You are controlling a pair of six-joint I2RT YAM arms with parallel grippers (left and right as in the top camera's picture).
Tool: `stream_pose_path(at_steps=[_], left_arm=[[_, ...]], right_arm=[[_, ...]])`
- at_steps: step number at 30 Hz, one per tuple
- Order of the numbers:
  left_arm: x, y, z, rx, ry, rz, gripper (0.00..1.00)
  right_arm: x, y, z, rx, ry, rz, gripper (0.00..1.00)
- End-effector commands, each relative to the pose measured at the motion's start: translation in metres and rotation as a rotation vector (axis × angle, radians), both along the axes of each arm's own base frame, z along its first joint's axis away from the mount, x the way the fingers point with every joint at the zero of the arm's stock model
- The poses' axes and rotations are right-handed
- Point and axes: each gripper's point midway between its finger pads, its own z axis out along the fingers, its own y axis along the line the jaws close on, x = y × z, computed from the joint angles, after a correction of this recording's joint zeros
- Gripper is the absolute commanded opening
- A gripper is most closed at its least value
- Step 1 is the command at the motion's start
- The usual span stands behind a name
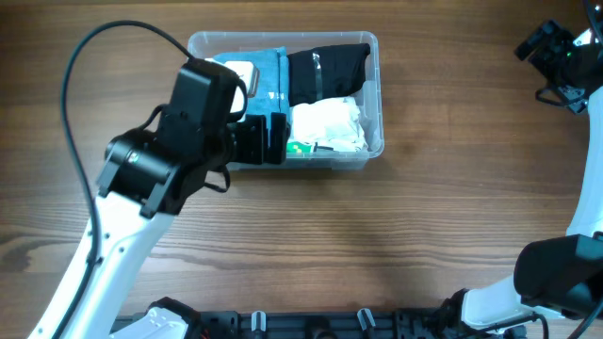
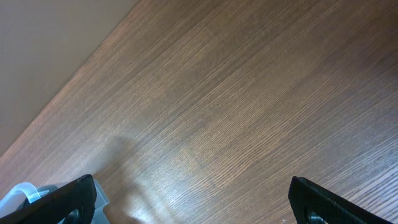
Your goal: Pack container
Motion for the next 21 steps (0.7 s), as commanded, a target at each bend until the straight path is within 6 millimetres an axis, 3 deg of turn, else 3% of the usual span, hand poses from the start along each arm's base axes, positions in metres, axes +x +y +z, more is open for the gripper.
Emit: stream_pose_path(at_steps=[1,7,10,13,21], left_arm=[[-0.003,0.022,0.042,0.044,-0.19,-0.045,1.0],[-0.02,0.048,0.104,-0.021,-0.482,-0.235,1.0],[-0.024,0.059,0.116,-0.046,-0.62,-0.222,1.0],[-0.027,0.066,0.109,-0.056,-0.772,-0.184,1.0],[-0.047,0.098,0.052,-0.148,-0.903,0.067,1.0]], right_arm=[[0.0,-0.002,-0.004,-0.004,0.01,-0.017,1.0],[0.0,-0.002,-0.004,-0.004,0.01,-0.017,1.0],[0.0,-0.002,-0.004,-0.004,0.01,-0.016,1.0],[0.0,-0.002,-0.004,-0.004,0.01,-0.017,1.0],[0.0,-0.002,-0.004,-0.005,0.01,-0.017,1.0]])
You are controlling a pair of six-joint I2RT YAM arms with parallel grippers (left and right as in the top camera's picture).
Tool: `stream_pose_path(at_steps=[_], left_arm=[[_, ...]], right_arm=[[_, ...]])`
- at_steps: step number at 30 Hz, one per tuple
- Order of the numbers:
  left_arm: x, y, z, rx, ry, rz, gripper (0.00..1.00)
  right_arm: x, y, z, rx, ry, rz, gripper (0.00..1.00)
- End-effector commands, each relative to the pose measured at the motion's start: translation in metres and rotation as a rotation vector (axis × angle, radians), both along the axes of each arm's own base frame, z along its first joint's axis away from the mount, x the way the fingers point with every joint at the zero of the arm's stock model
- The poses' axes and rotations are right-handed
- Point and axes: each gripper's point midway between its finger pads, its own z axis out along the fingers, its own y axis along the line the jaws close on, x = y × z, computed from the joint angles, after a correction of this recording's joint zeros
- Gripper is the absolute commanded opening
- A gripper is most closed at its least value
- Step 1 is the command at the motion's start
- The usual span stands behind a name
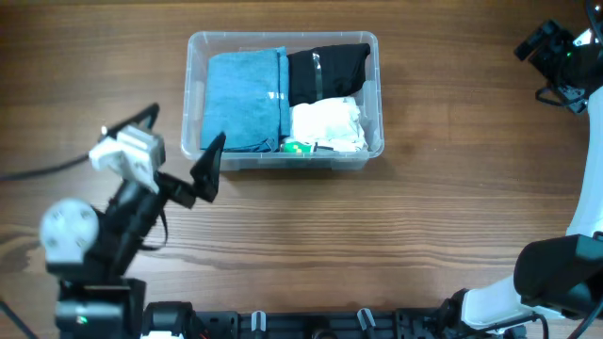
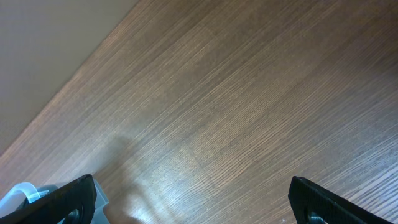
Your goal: Pack container
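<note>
The clear plastic container (image 1: 375, 56) stands at the back middle of the table. In it lie a folded blue towel (image 1: 243, 99) on the left, a black cloth (image 1: 328, 68) at the back right and a white bundle (image 1: 326, 124) at the front right, with a bit of green (image 1: 298, 147) beside it. My left gripper (image 1: 209, 168) hangs just outside the container's front left corner, seen edge-on, so its jaws do not show. My right gripper (image 2: 193, 208) is open over bare wood with nothing between its fingers (image 2: 78, 198).
The left arm's base (image 1: 71, 235) sits folded at the front left with its cable running off to the left. The right arm (image 1: 558, 52) reaches along the right edge. A pale translucent corner (image 2: 23, 194) shows at the lower left of the right wrist view.
My left arm has moved from over the container's front left part to the front left of the table, leaving the blue towel fully in view. The right arm has not moved.
</note>
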Motion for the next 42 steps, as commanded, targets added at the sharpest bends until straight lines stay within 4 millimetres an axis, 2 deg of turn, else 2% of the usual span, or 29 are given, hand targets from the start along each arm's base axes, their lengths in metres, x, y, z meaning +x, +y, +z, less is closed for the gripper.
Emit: stream_pose_path(at_steps=[1,8,11,18,25,34,42], left_arm=[[-0.012,0.015,-0.026,-0.075,0.002,0.085,1.0],[-0.021,0.026,-0.072,-0.086,0.023,0.154,1.0],[-0.02,0.048,-0.095,-0.188,0.054,0.285,1.0],[-0.019,0.062,-0.121,-0.224,-0.007,0.345,1.0],[-0.019,0.068,-0.145,-0.225,-0.015,0.368,1.0],[-0.014,0.068,-0.194,-0.209,0.107,0.384,1.0],[-0.013,0.068,-0.197,-0.208,0.109,0.383,1.0]], right_arm=[[0.0,-0.002,-0.004,-0.005,0.009,-0.017,1.0],[0.0,-0.002,-0.004,-0.005,0.009,-0.017,1.0],[0.0,-0.002,-0.004,-0.005,0.009,-0.017,1.0],[0.0,-0.002,-0.004,-0.004,0.009,-0.017,1.0],[0.0,-0.002,-0.004,-0.004,0.009,-0.017,1.0],[0.0,-0.002,-0.004,-0.004,0.01,-0.017,1.0],[0.0,-0.002,-0.004,-0.004,0.01,-0.017,1.0]])
